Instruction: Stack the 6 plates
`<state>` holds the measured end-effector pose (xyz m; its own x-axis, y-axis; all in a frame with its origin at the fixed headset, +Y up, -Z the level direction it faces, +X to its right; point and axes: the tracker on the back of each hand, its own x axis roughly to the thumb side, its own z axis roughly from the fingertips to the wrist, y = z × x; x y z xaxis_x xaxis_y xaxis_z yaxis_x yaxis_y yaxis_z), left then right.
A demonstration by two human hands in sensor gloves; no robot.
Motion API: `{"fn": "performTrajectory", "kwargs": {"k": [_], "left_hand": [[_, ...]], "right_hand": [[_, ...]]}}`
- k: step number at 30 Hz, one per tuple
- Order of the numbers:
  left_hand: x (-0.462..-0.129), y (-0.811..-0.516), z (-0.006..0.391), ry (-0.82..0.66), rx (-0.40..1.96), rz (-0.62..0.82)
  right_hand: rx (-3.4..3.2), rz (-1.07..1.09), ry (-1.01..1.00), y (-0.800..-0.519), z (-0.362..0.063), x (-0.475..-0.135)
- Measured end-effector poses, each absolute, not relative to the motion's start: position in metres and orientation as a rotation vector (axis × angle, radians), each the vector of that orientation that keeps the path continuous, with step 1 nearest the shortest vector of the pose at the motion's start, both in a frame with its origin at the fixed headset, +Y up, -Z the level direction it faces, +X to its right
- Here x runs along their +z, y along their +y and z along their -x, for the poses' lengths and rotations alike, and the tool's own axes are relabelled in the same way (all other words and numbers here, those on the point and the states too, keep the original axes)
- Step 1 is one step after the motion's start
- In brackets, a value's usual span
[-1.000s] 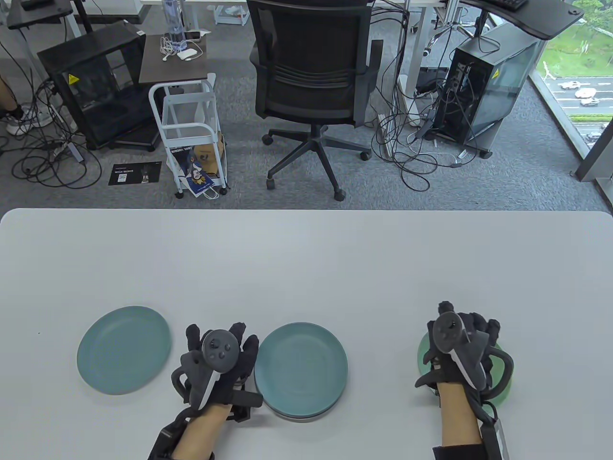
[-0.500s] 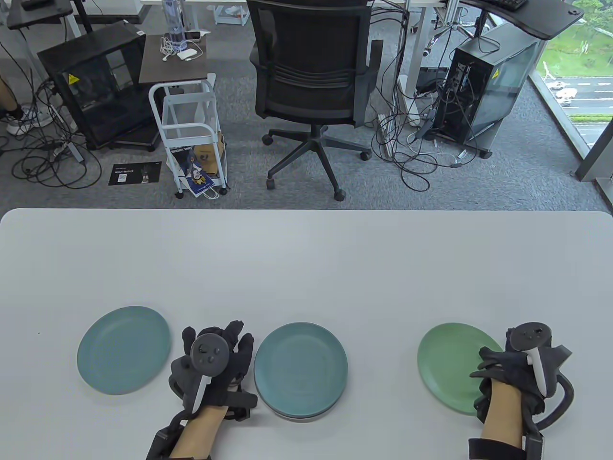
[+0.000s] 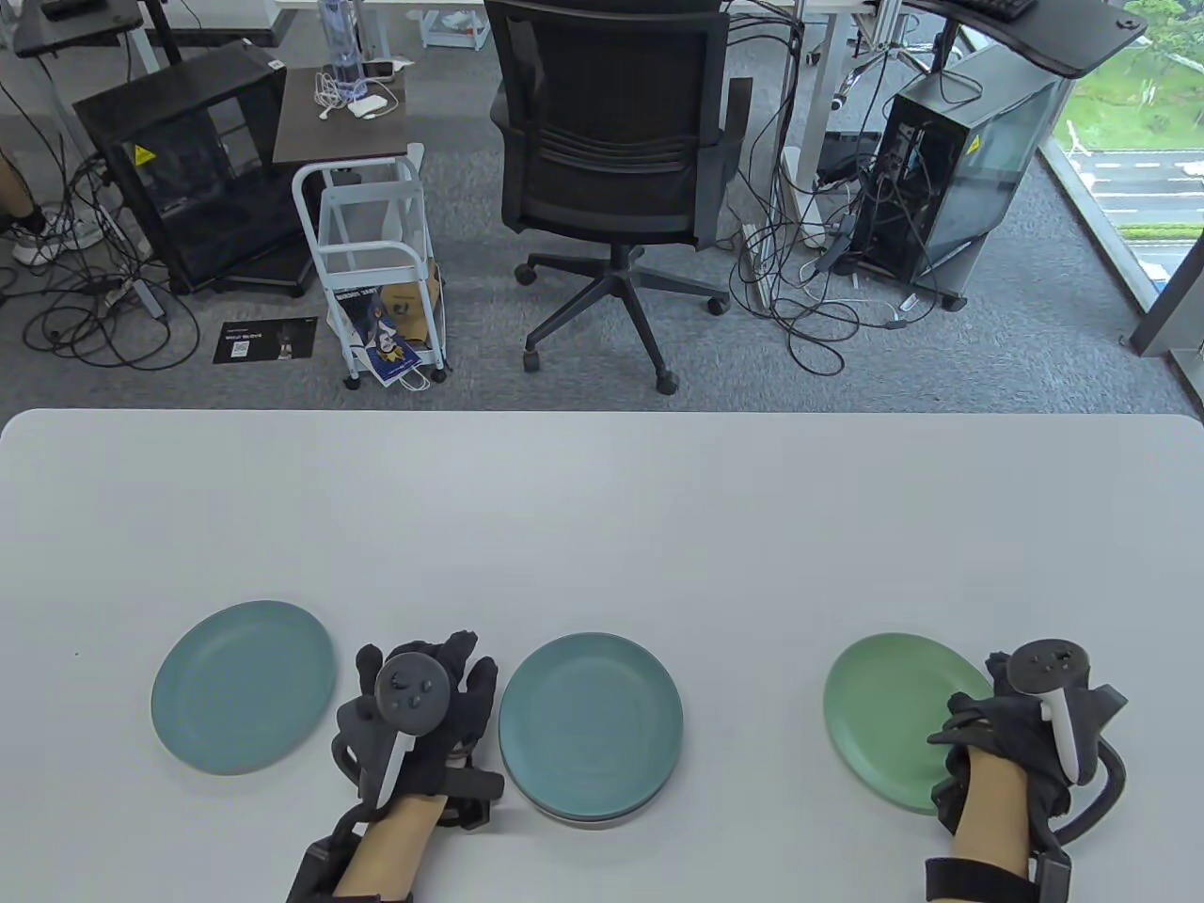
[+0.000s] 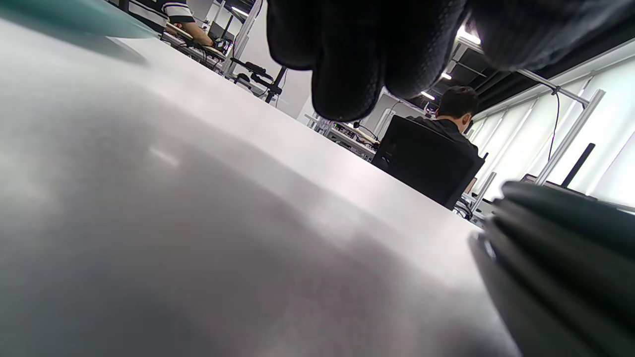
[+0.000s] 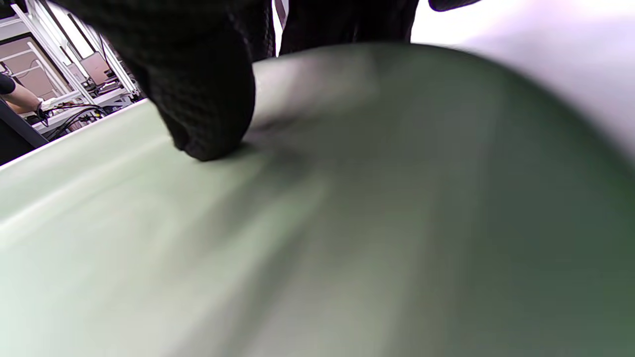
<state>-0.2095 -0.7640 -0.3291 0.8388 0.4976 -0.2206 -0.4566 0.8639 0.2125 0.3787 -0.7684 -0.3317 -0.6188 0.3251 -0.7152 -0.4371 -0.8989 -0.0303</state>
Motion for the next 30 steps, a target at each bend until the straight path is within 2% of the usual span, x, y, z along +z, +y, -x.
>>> {"fn": "performTrajectory", "kwargs": {"k": [3,12,30], "left_hand": [[-0.329,-0.764,0.209,0.274,0.507,-0.154],[-0.329,-0.764,0.209,0.274,0.506,-0.146],[-0.329,-0.764,0.21,0.282,0.518,-0.137]], "right_hand": [[2.482,1.04,0.17,-0.768,-0.379,-0.332],[2.42,0.996,-0.098,-0.749,-0.381,-0.324],[2.268,0.851,-0.163,-0.752,-0.371,-0.328]]}}
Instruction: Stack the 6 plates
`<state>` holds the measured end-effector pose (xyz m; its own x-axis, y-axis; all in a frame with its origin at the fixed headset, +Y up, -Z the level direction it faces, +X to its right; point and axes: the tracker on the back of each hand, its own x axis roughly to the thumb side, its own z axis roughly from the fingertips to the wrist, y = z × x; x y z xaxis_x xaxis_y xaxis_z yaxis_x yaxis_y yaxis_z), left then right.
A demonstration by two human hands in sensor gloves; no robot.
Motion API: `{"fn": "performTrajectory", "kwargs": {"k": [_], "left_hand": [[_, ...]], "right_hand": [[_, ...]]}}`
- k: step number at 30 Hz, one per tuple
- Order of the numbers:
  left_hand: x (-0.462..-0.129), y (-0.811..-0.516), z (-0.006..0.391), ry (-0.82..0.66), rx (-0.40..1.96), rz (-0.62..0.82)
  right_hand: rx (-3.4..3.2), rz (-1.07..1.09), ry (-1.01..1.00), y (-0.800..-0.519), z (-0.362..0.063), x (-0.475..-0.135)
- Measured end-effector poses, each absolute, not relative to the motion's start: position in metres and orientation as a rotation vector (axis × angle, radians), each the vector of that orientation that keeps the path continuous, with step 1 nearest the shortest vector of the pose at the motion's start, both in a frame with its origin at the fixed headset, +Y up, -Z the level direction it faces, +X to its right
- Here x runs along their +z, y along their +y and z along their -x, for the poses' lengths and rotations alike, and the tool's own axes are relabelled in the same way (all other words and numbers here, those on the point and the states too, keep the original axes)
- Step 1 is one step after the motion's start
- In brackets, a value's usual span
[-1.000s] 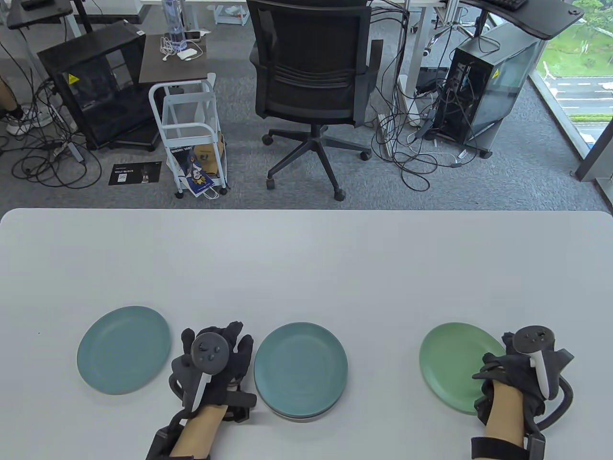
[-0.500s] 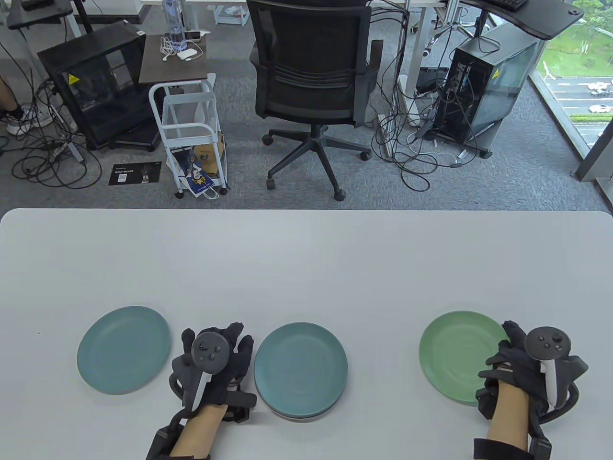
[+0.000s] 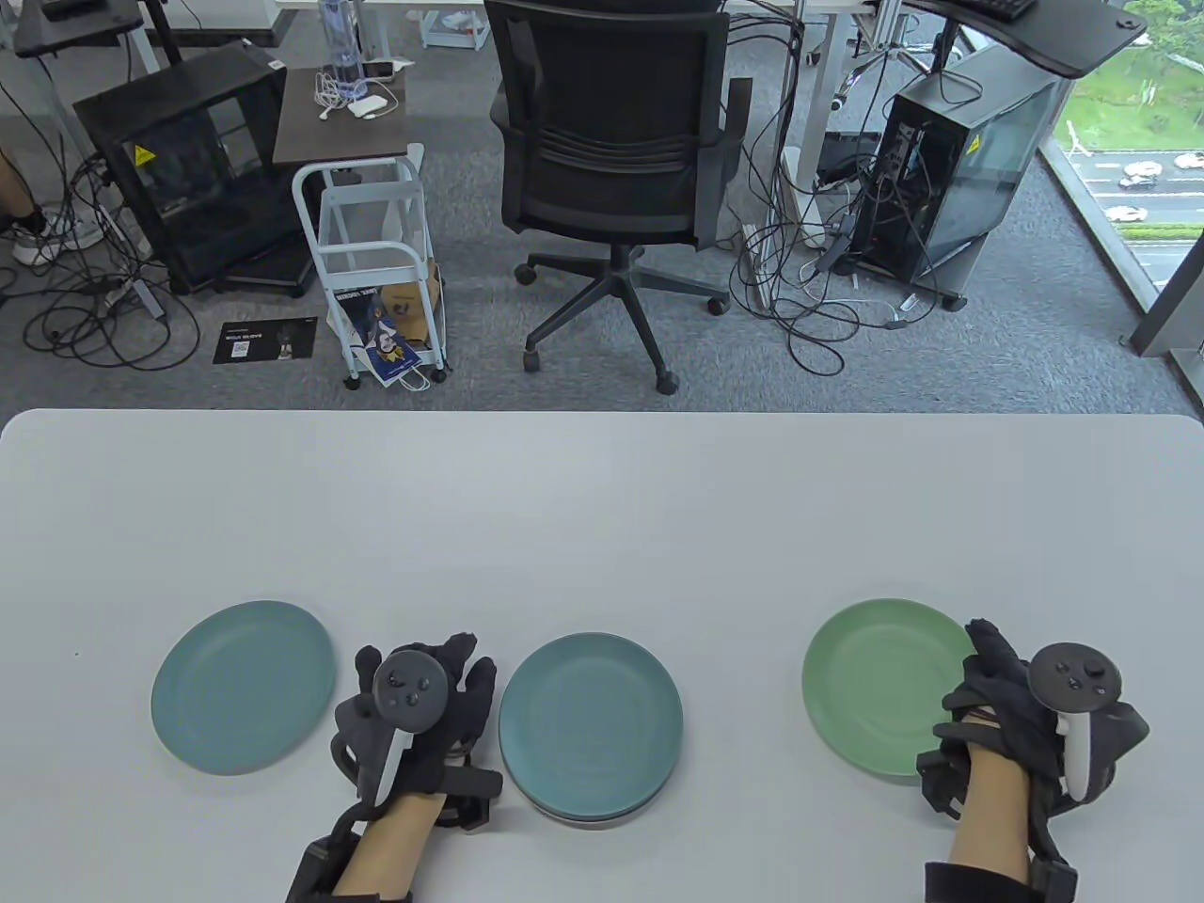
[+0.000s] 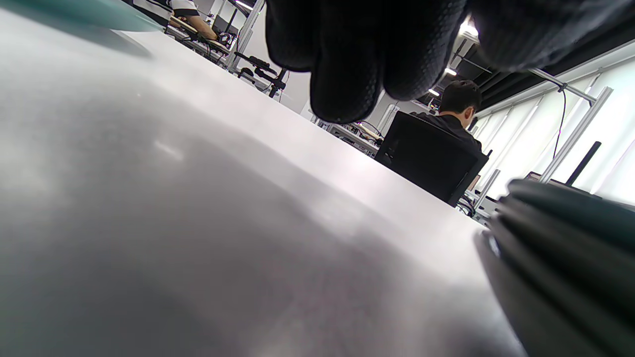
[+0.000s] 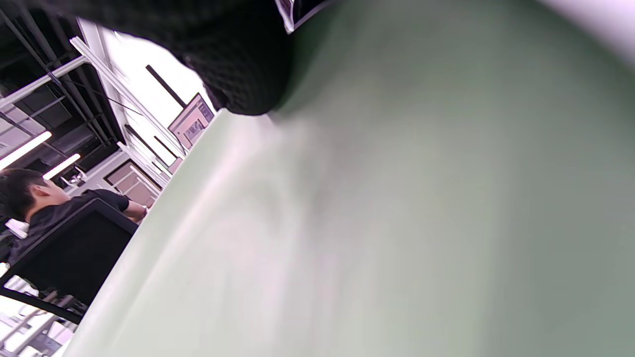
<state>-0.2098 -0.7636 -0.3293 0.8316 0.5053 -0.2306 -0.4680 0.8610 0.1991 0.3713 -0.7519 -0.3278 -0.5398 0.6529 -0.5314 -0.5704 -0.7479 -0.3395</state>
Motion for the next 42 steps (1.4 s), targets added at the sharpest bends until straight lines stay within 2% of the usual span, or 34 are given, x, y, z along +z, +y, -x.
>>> {"fn": "performTrajectory", "kwargs": {"k": [10,23,42], "left_hand": [[-0.329,-0.763,0.211,0.285,0.524,-0.133],[-0.33,-0.764,0.211,0.287,0.522,-0.127],[-0.33,-0.764,0.212,0.293,0.527,-0.12]], "right_hand": [[2.196,0.705,-0.085,-0.758,-0.339,-0.341],[2.207,0.517,-0.029,-0.748,-0.291,-0.358],[2.236,0.194,0.153,-0.749,-0.197,-0.374]]}}
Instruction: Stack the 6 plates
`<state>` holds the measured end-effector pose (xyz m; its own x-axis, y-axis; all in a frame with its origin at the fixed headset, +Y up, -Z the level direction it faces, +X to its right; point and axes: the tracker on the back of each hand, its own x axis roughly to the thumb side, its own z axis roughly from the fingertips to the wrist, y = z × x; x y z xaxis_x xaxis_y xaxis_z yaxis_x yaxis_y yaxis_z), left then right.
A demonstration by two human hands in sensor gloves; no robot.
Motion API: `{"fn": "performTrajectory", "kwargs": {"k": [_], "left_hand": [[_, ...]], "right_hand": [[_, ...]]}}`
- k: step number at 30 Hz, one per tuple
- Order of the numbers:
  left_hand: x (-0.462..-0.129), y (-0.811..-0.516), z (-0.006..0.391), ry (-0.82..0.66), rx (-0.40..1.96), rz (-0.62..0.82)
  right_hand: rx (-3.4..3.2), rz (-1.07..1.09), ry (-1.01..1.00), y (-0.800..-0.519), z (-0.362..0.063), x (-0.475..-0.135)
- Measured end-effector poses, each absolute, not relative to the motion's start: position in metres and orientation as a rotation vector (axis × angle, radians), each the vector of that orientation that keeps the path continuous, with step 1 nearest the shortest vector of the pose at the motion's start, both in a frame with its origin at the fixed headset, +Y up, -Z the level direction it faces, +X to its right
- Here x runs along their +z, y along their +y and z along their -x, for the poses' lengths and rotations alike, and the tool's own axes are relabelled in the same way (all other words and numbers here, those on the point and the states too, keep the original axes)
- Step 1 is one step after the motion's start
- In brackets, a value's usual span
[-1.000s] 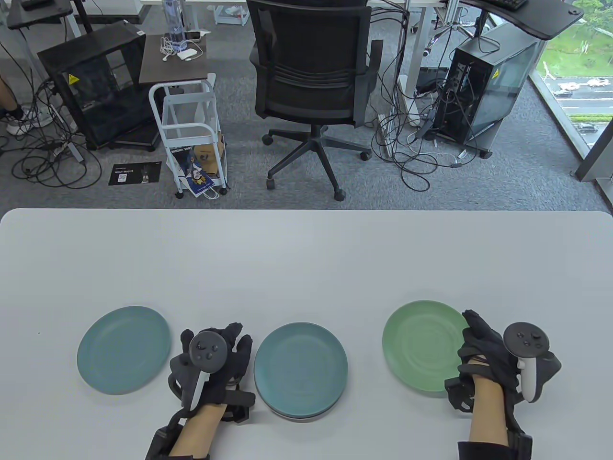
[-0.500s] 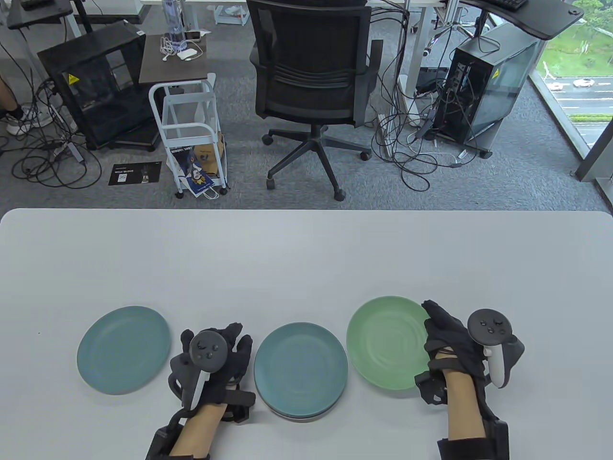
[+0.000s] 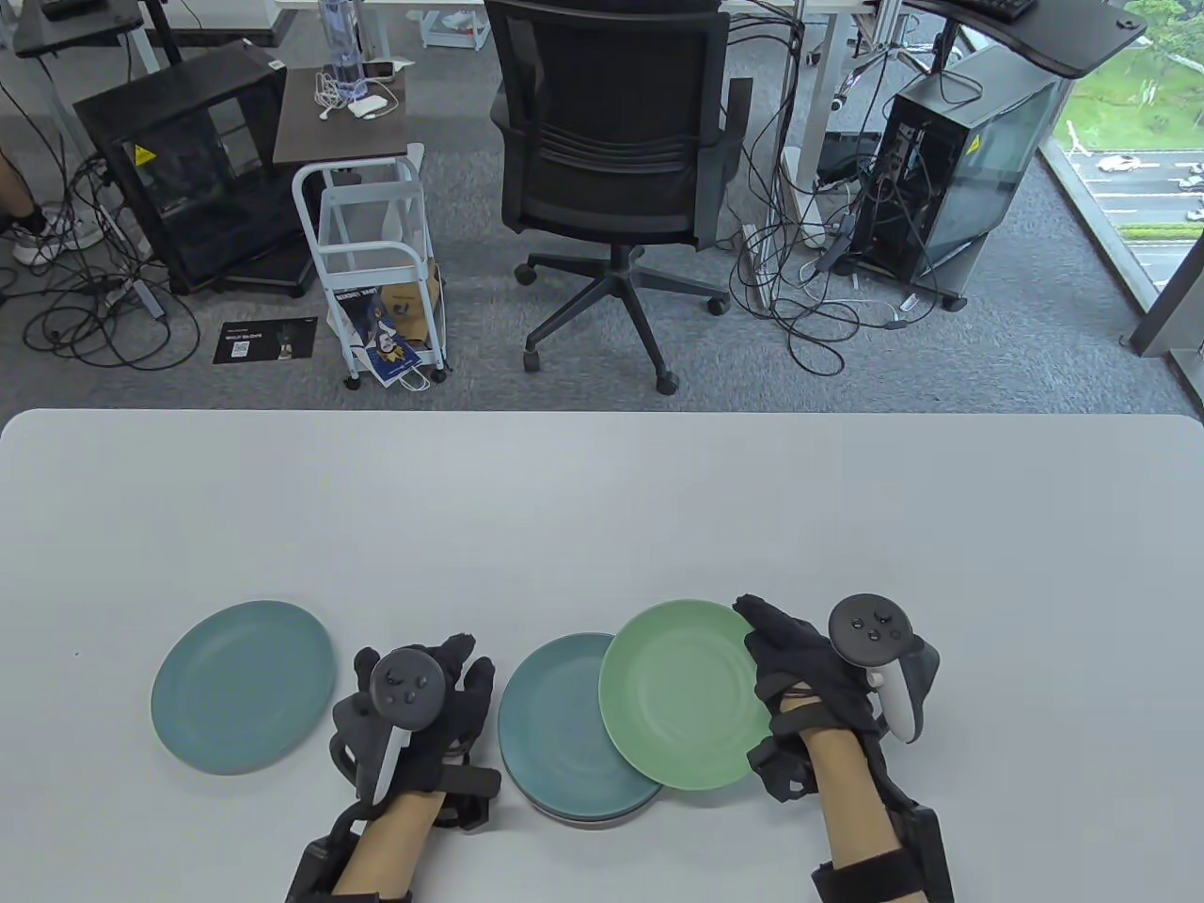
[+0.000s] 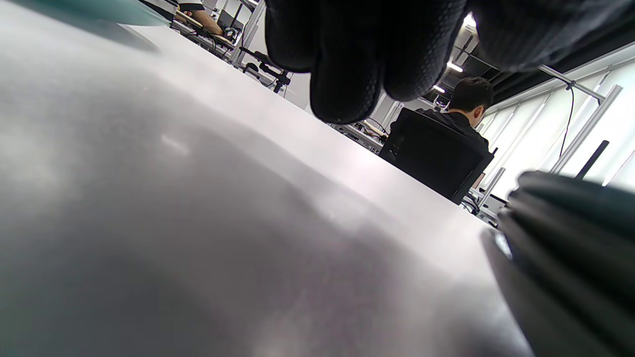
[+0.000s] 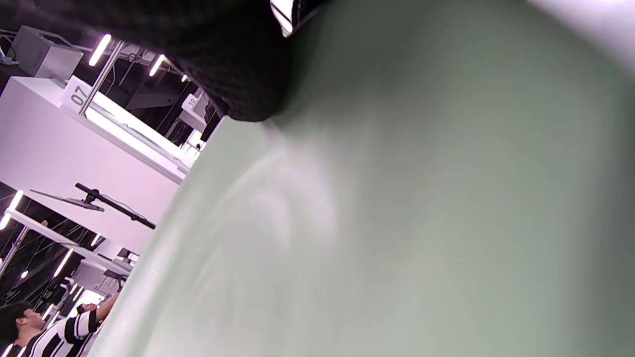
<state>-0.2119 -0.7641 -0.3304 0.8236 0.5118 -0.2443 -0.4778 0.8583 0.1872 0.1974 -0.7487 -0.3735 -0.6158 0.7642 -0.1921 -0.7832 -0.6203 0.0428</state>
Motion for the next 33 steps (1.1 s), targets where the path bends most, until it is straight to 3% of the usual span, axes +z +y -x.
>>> {"fn": "performTrajectory", "kwargs": {"k": [12,26,33], "left_hand": [[-0.331,-0.764,0.213,0.293,0.526,-0.119],[-0.329,-0.756,0.212,0.307,0.498,-0.146],[-0.332,-0.752,0.235,0.469,0.384,-0.137]], "right_hand": [[2.248,0.024,0.241,-0.749,-0.146,-0.372],[2.669,-0.141,-0.141,-0.759,-0.141,-0.361],[2.845,-0.156,-0.183,-0.76,-0.143,-0.357]]}}
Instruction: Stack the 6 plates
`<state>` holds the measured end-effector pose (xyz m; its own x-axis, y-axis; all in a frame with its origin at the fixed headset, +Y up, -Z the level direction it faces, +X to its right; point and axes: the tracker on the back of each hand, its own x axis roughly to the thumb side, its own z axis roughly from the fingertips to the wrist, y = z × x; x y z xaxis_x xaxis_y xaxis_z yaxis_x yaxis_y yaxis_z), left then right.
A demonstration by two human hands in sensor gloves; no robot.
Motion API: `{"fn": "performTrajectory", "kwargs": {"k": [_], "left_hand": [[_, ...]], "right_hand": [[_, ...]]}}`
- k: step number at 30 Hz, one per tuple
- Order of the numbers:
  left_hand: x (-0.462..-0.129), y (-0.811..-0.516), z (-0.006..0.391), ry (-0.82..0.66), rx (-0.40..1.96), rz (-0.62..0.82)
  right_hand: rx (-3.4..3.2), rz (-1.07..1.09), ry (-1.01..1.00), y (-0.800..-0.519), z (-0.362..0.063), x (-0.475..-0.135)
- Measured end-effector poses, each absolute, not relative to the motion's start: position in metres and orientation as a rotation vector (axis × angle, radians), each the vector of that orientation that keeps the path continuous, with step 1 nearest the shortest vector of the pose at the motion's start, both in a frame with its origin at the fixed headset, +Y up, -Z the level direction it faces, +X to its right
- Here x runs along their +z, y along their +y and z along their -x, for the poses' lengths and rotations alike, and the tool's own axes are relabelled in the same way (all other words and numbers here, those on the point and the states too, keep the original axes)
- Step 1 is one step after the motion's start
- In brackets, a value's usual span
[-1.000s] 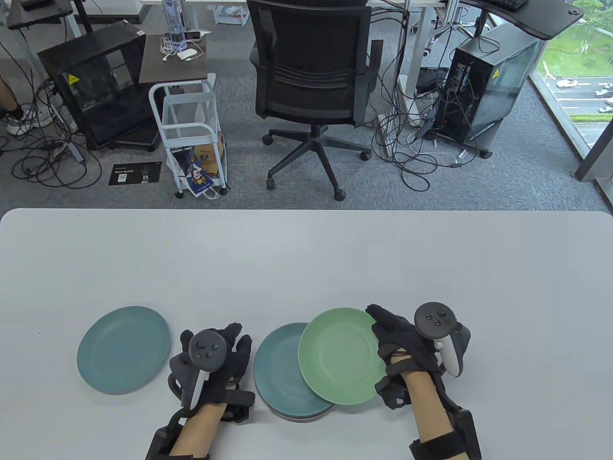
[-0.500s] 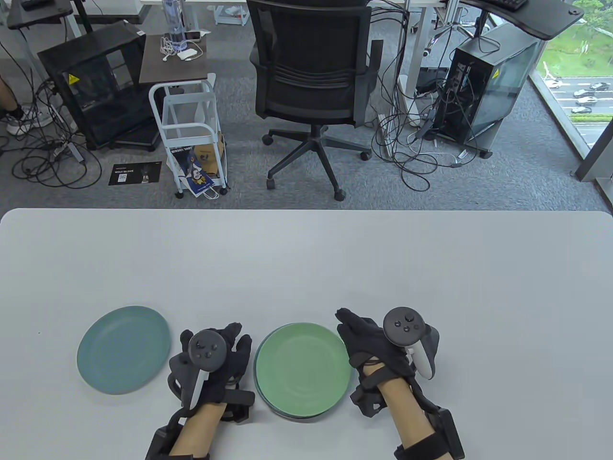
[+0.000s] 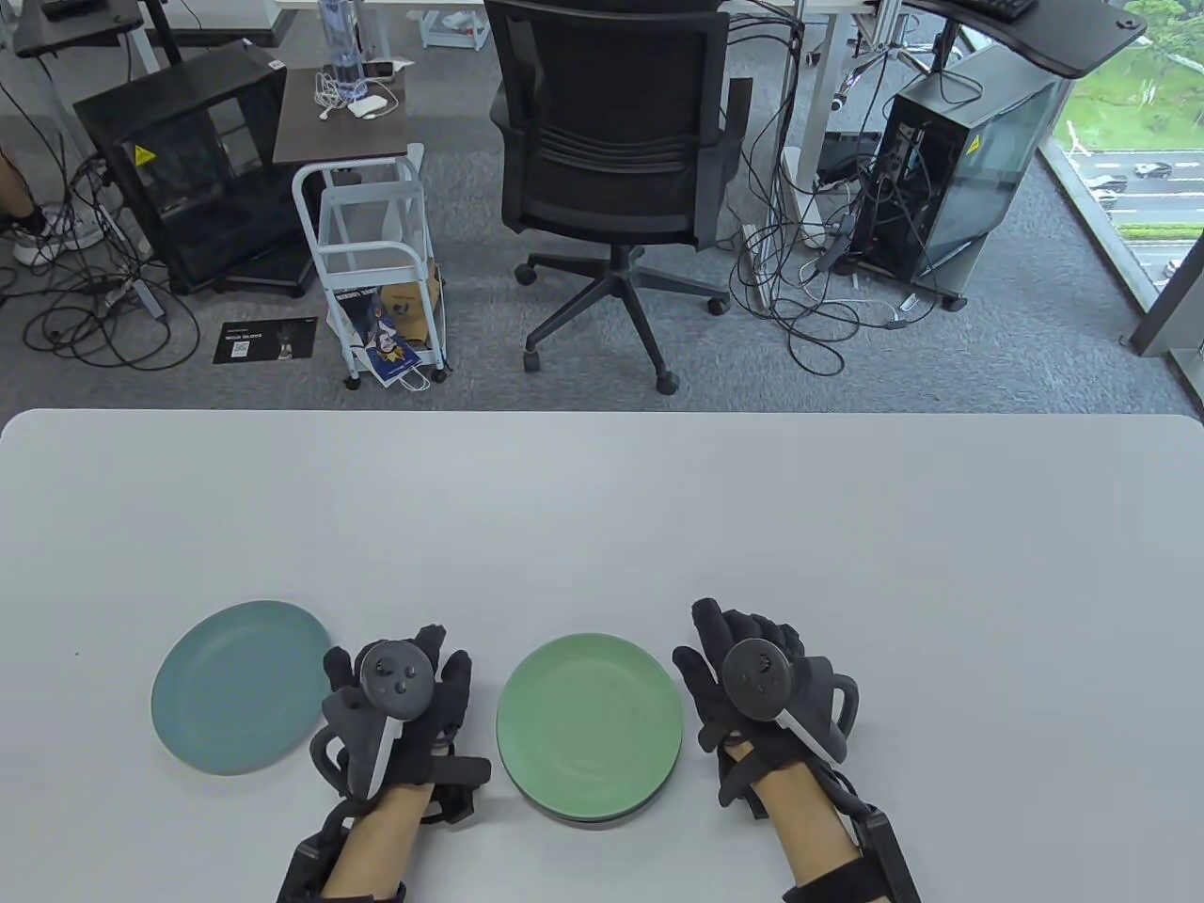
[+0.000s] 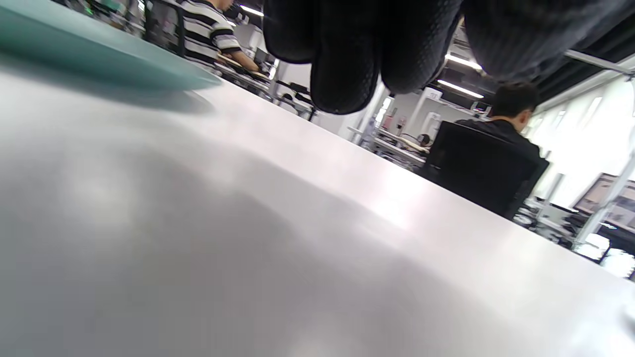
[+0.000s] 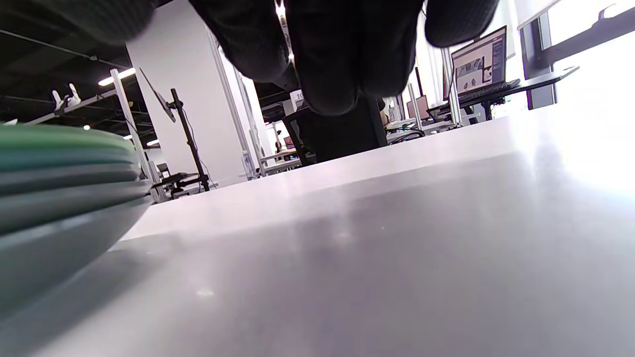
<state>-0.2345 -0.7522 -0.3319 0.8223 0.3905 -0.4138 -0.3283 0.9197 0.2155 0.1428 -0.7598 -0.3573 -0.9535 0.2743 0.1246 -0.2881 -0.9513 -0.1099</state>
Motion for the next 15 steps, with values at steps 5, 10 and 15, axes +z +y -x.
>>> {"fn": "performTrajectory", "kwargs": {"k": [5,10,15], "left_hand": [[-0.335,-0.753,0.262,0.647,0.212,-0.082],[-0.338,-0.753,0.277,0.767,0.066,0.011],[-0.342,-0.757,0.285,0.828,-0.006,0.113]], "right_hand": [[2.879,-0.17,-0.197,-0.759,-0.142,-0.356],[2.896,-0.153,-0.178,-0.762,-0.142,-0.358],[2.869,-0.146,-0.161,-0.762,-0.141,-0.358]]}}
